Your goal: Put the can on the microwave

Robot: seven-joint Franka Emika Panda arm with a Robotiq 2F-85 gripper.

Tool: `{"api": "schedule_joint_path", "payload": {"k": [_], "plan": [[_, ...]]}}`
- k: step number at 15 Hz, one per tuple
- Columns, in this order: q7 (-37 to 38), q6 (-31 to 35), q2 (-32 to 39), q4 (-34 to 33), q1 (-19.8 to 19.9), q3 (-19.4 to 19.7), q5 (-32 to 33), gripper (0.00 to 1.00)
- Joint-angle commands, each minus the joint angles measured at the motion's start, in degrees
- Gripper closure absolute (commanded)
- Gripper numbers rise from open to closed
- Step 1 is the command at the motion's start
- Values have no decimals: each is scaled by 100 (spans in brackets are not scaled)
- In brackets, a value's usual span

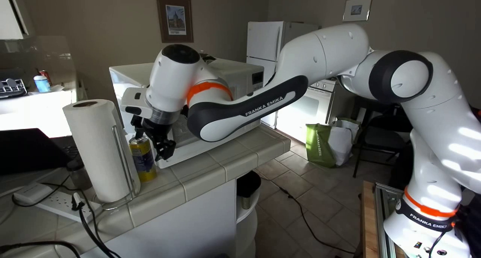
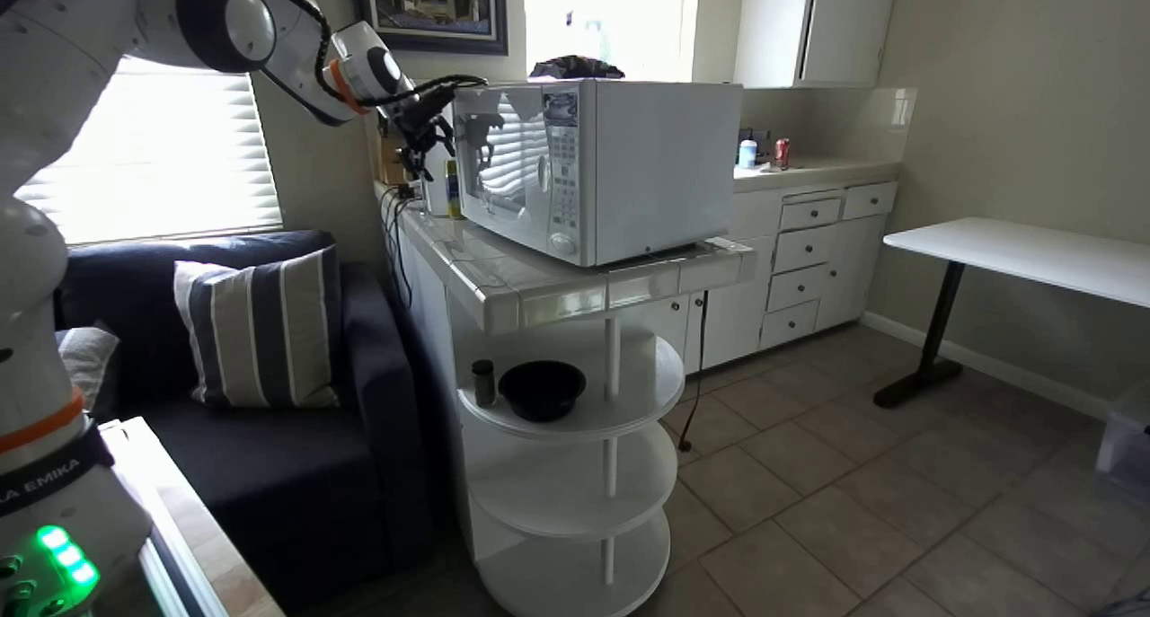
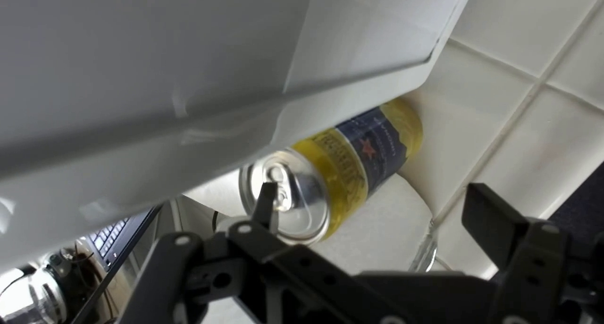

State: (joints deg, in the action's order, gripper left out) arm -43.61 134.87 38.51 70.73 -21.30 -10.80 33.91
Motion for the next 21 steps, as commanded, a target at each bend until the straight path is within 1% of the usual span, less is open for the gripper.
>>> {"api": "schedule_joint_path", "payload": {"k": [1,2,5,6,7,9,10,11,13,15,16,18,19,21], "plan": [[-138,12,188,-228,-60,50,-114,26],[-103,29,172,-192,9,-41,-37,32],[-107,-4,146,-264,4,-46,-37,58],[-108,-20,140,-282,-1,-45,-33,64],[-110,-22,137,-296,-1,-49,-34,68],[-134,-69,128,-337,-4,-68,-54,70],[-158,-97,129,-358,-2,-90,-75,69],[-170,-114,132,-357,-6,-100,-69,61],[-186,-126,135,-359,-3,-123,-67,58],[-196,-138,137,-353,1,-145,-71,74],[-197,-142,130,-355,3,-153,-74,80],[-208,-162,110,-364,2,-158,-73,98],[-207,-187,93,-364,-1,-164,-70,100],[-194,-248,46,-344,-7,-166,-61,100]]}}
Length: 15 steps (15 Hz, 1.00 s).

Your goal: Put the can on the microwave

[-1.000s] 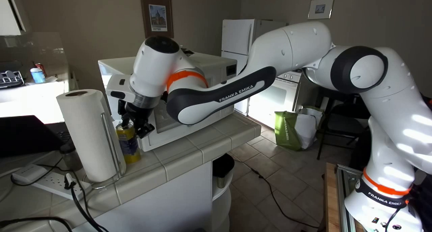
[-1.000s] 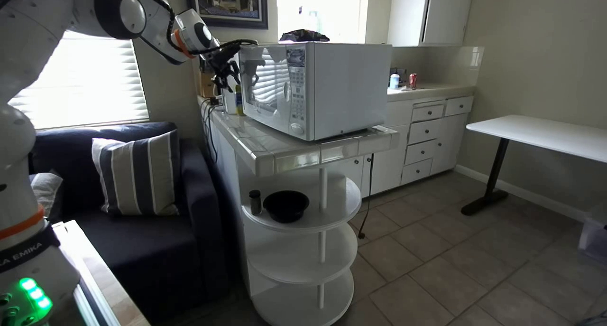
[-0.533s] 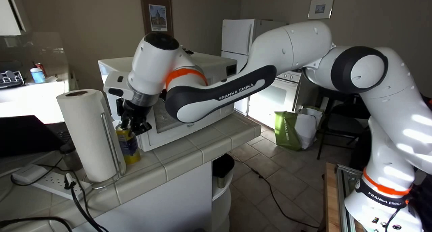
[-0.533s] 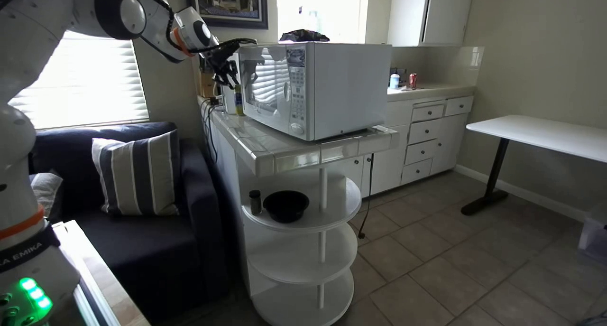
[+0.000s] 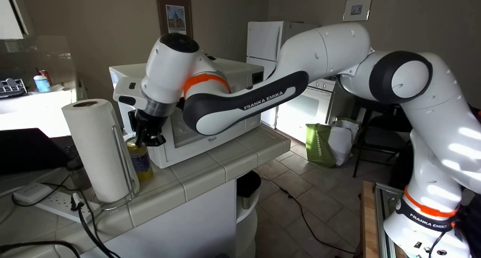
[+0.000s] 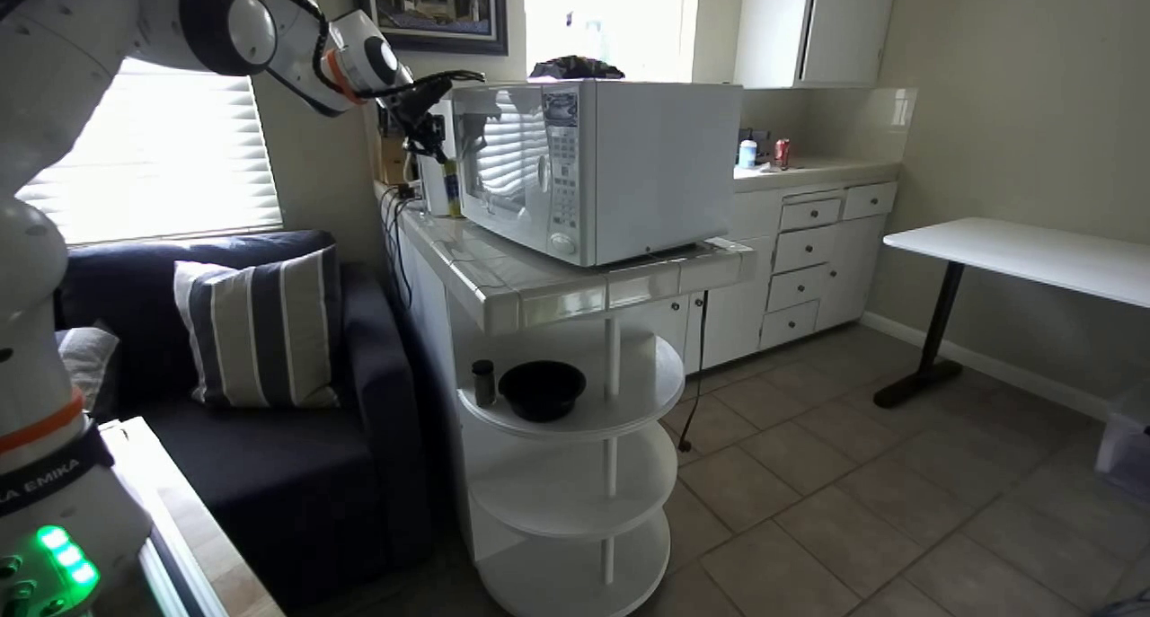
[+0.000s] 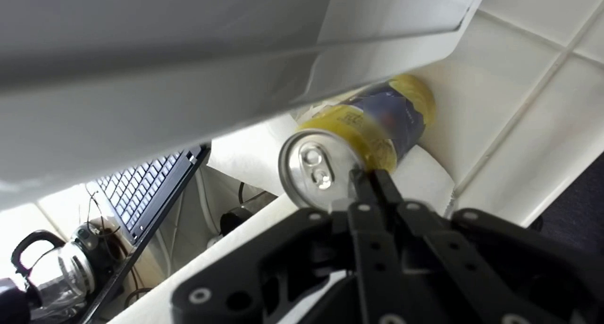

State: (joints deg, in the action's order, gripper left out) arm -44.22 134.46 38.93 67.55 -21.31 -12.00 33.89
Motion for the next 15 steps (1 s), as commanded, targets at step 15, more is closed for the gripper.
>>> {"api": "schedule_joint_path", "payload": {"k": [15], "plan": [[225,-785,-373,223,-32,-165,-185,99]]}}
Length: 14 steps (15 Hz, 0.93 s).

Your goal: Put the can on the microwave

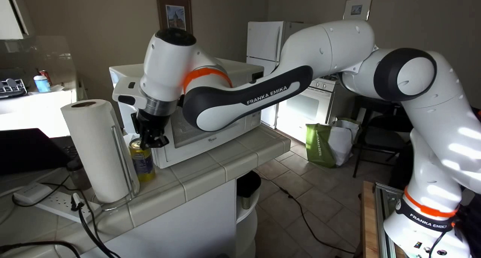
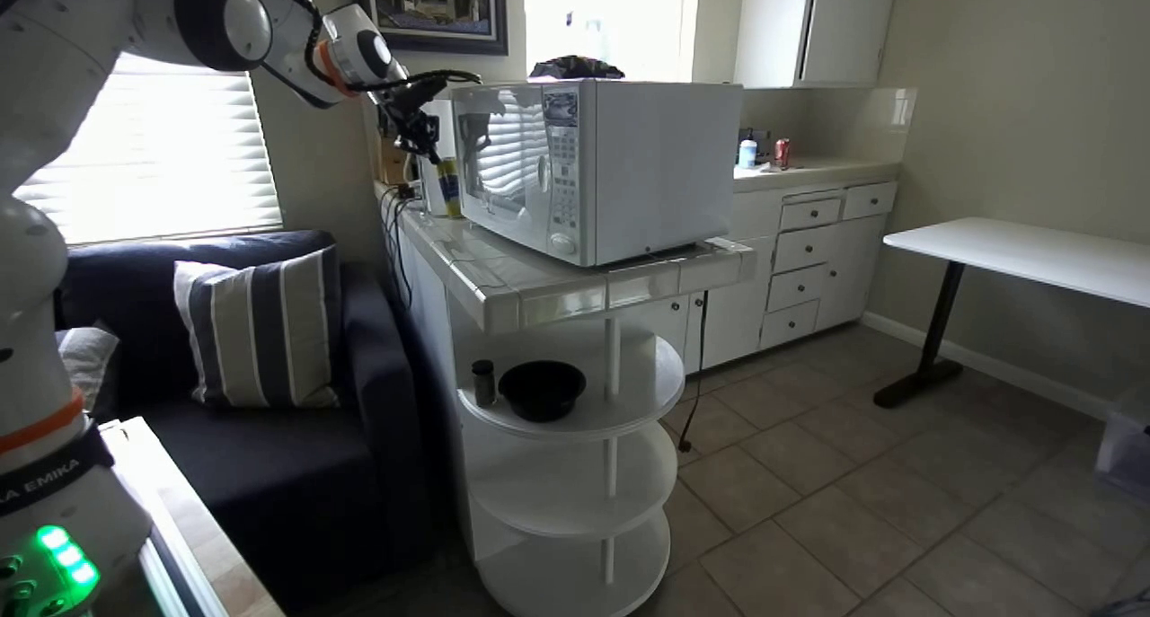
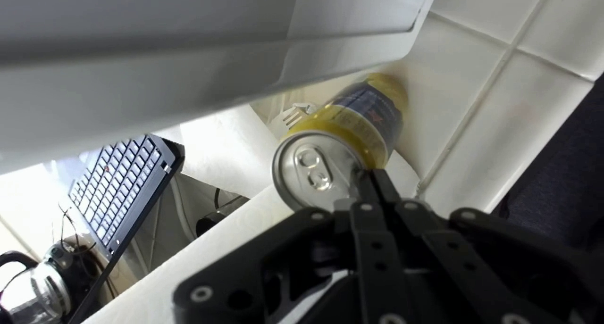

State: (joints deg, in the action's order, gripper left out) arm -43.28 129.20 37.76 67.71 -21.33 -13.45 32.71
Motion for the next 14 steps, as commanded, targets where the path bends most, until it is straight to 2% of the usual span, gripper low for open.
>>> {"api": "schedule_joint_path", "payload": {"k": [1,7,14], "plan": [[154,-336,-290,218,-23,-47,-98,99],[188,-627,-397,309,49,-183,-361,99],[400,-556,-659,720,156,-180,-552,99]]}}
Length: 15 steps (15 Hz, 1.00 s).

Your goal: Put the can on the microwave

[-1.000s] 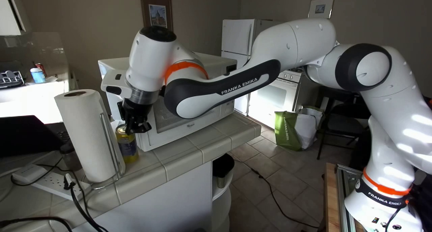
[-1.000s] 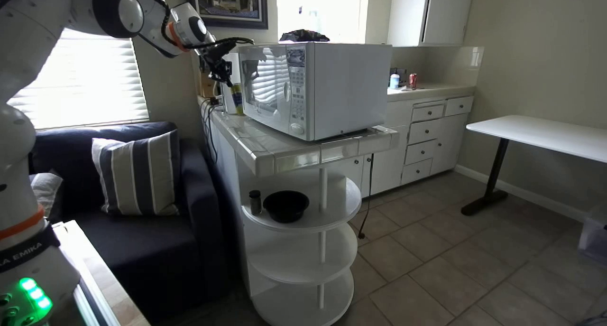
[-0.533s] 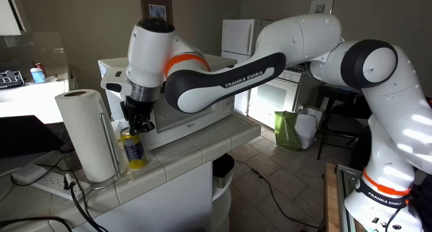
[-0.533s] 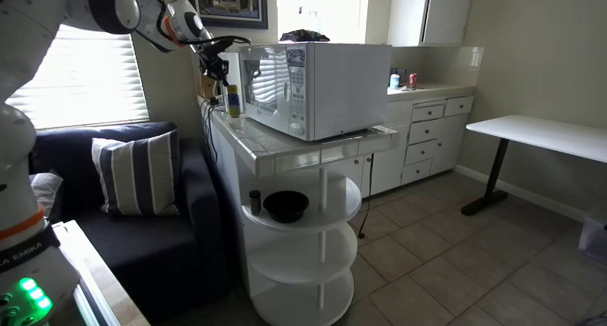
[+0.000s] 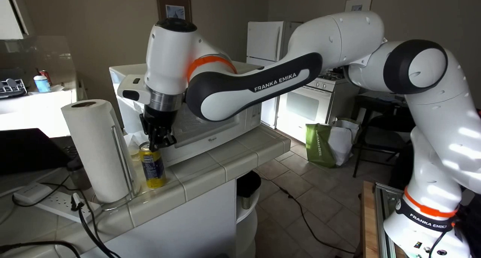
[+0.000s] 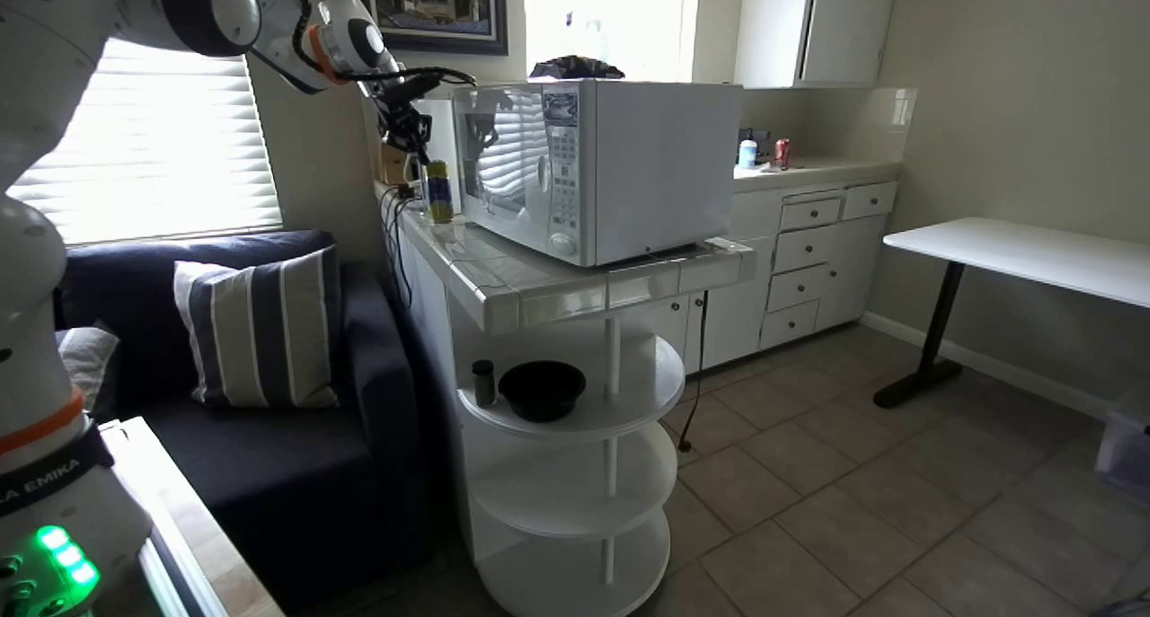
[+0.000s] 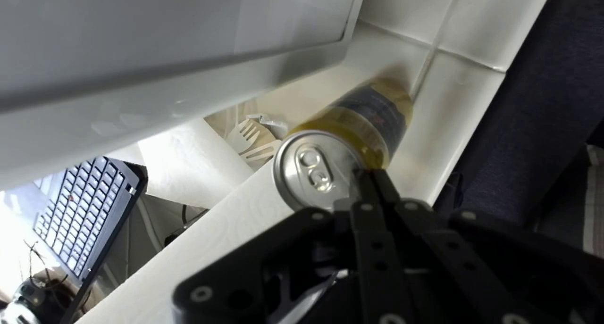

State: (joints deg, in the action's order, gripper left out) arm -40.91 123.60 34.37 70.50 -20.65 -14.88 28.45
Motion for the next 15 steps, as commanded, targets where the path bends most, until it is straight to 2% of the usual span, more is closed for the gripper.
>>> {"api": "schedule_joint_path", "payload": {"k": [1,14,15], "plan": [[199,20,-370,509,98,-44,-148,99],[464,140,-776,1123,167,69,20,99],[458,162,-795,1148,179,71,13,78]]}}
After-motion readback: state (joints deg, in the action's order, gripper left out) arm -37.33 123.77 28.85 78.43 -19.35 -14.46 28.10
